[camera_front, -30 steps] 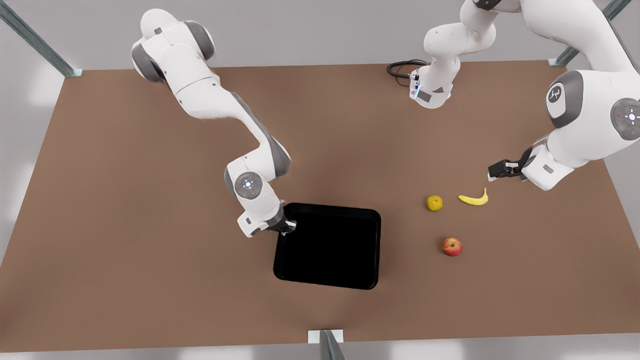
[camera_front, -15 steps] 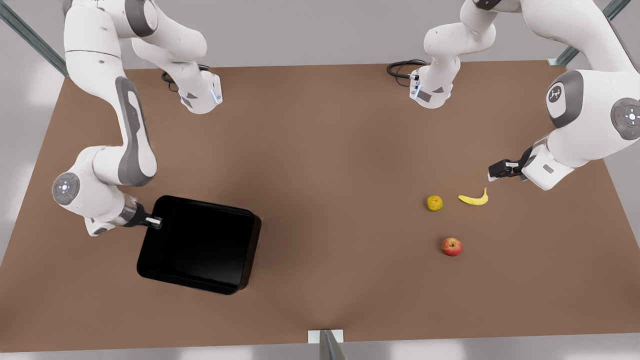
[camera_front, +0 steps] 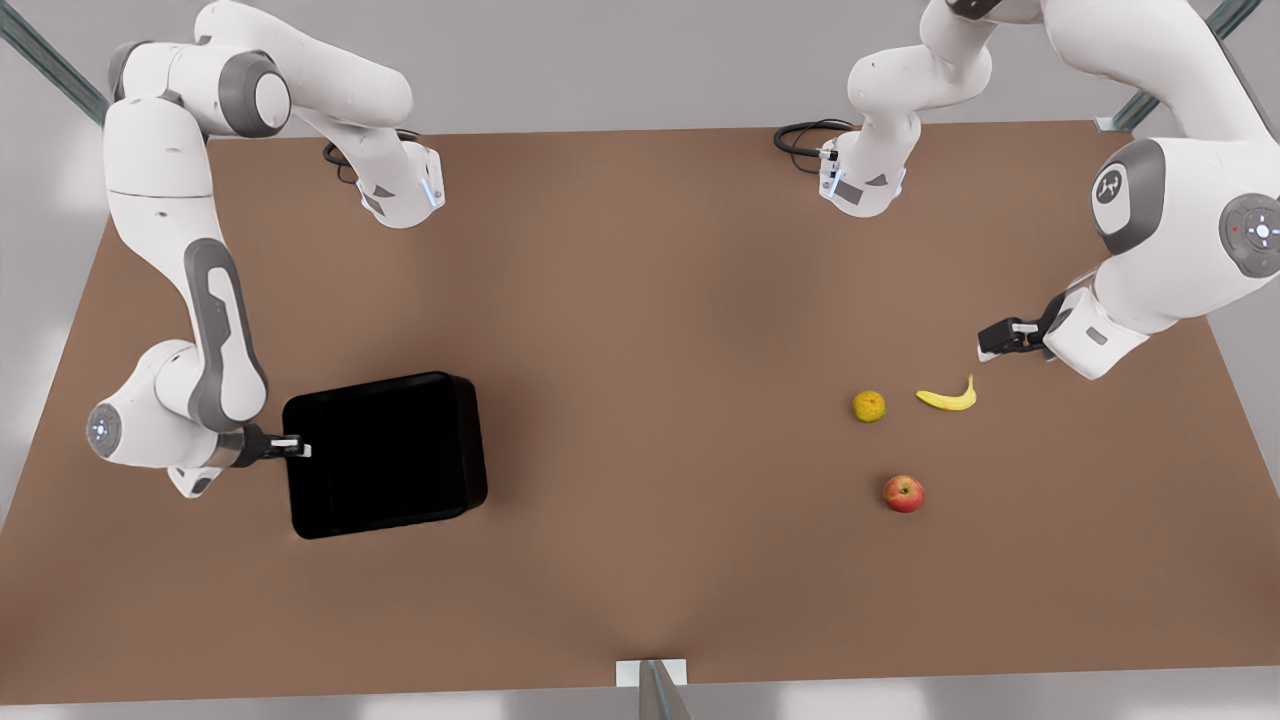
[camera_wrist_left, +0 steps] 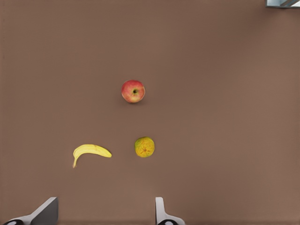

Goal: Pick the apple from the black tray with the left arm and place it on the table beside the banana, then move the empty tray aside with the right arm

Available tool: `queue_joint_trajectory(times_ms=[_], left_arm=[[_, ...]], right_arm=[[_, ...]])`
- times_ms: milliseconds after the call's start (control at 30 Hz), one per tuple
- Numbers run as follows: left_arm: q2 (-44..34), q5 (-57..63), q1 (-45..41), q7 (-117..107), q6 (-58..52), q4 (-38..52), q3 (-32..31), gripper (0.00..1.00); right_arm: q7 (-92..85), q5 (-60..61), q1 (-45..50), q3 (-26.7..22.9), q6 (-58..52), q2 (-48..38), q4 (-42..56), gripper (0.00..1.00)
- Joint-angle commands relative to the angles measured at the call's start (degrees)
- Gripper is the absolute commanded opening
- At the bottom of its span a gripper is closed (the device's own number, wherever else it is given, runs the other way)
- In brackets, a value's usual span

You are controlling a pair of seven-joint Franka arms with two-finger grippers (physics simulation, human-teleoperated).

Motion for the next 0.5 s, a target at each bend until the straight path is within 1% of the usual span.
queue_joint_trajectory(times_ms=[0, 33, 100, 133, 167, 200, 233, 267, 300, 367, 467], left_arm=[[-0.1, 0.1, 0.0, -0.3, -0.1, 0.2, -0.1, 1.00], [-0.1, 0.1, 0.0, -0.2, 0.0, 0.4, -0.1, 1.00], [0.2, 0.8, -0.5, -0.3, 0.6, 0.7, -0.5, 1.00], [0.6, 5.9, -3.2, -0.8, 1.9, 0.9, -1.0, 1.00], [0.5, 5.8, -3.6, -1.5, 2.0, 0.9, -1.0, 1.00], [0.5, 5.7, -3.5, -1.6, 2.0, 0.9, -0.9, 1.00], [0.5, 4.8, -3.4, -1.5, 1.9, 0.9, -0.7, 1.00], [0.5, 4.5, -3.3, -1.5, 1.9, 0.9, -0.6, 1.00], [0.5, 4.5, -3.3, -1.5, 1.9, 0.9, -0.5, 1.00], [0.6, 4.5, -3.3, -1.5, 1.9, 0.9, -0.5, 1.00], [0.6, 4.7, -3.3, -1.5, 1.9, 0.8, -0.6, 1.00]], right_arm=[[-25.3, 0.0, 0.0, 0.0, 1.0, 0.3, 0.0, 0.31], [-25.3, 0.0, 0.0, 0.0, 1.0, 0.3, 0.1, 0.58], [-25.1, 0.1, 0.0, 0.0, 1.0, 0.3, 0.1, 0.99], [-24.9, 0.1, 0.0, 0.0, 0.9, 0.2, 0.2, 1.00], [-24.2, 0.0, 0.3, 0.2, -0.7, -0.8, 1.9, 1.00], [-18.6, -0.5, 2.1, 0.6, -7.6, -4.6, 5.6, 1.00], [-7.1, -0.9, 6.1, 0.5, -19.2, -7.5, 12.9, 1.00], [2.2, -2.7, 9.5, 0.5, -24.4, -9.9, 16.8, 1.00], [11.5, -7.5, 13.6, 0.4, -25.2, -12.9, 18.1, 1.00], [24.4, -9.0, 16.1, 0.8, -25.1, -15.2, 18.5, 1.00], [28.9, -9.1, 16.1, 0.3, -25.3, -16.0, 18.4, 1.00]])
